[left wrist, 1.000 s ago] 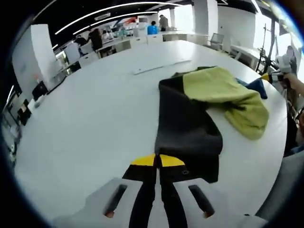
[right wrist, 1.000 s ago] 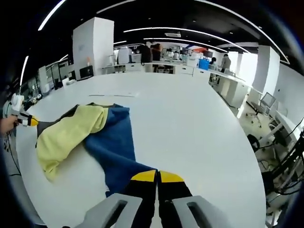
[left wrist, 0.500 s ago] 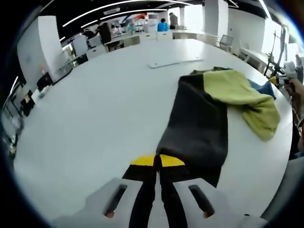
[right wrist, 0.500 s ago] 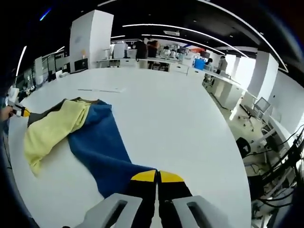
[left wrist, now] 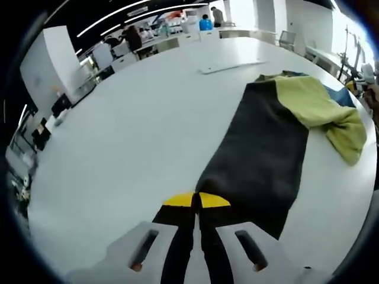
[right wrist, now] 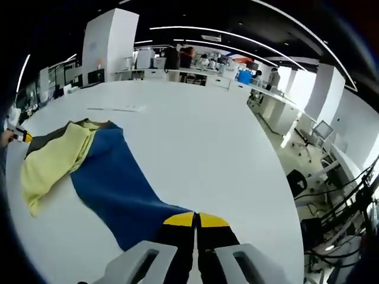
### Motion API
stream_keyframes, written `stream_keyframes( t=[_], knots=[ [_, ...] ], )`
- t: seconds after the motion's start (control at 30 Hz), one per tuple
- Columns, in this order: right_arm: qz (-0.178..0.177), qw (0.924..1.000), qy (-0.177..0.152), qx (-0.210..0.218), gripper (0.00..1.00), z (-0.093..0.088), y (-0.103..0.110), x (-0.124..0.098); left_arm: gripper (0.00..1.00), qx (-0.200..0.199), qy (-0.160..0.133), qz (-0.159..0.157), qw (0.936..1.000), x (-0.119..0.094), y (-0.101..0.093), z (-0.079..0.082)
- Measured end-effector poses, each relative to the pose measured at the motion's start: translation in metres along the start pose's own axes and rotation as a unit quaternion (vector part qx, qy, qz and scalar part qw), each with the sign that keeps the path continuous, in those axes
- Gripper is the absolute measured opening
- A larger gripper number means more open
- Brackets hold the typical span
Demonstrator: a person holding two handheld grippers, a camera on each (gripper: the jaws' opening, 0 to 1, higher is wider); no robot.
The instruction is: Fold the garment on the visible template until the final outline fits inside the template.
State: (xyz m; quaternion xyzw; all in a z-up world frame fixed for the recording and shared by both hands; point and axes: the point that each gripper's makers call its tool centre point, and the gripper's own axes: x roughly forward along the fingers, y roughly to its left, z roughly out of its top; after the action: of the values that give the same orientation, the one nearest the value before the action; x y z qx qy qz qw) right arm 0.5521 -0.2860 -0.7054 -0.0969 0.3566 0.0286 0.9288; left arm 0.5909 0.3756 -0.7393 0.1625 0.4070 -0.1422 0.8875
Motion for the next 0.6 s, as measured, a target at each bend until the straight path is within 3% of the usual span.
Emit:
stream_keyframes(
  t=[0.3,0.37,0.43,0.6],
  knots=[
    [-0.019,0.9997,0.009,-0.006,0.0,-0.001,-0.019,0.007,0.0,0.004,0.018,0.006,0.9998,0.002,0.012,-0.007],
    [0.005,0.9997,0.003,0.022,0.0,0.0,-0.009,0.009,0.0,0.013,0.017,-0.002,0.9998,0.002,0.008,-0.007],
    [0.003,0.9999,0.003,0.013,0.0,0.0,-0.003,0.009,0.0,0.031,0.024,0.001,0.9992,0.003,0.007,-0.008],
    [0.011,0.9997,-0.003,0.022,0.0,0.004,0.004,0.012,0.0,0.012,0.016,0.005,0.9998,0.001,0.01,-0.003]
  ],
)
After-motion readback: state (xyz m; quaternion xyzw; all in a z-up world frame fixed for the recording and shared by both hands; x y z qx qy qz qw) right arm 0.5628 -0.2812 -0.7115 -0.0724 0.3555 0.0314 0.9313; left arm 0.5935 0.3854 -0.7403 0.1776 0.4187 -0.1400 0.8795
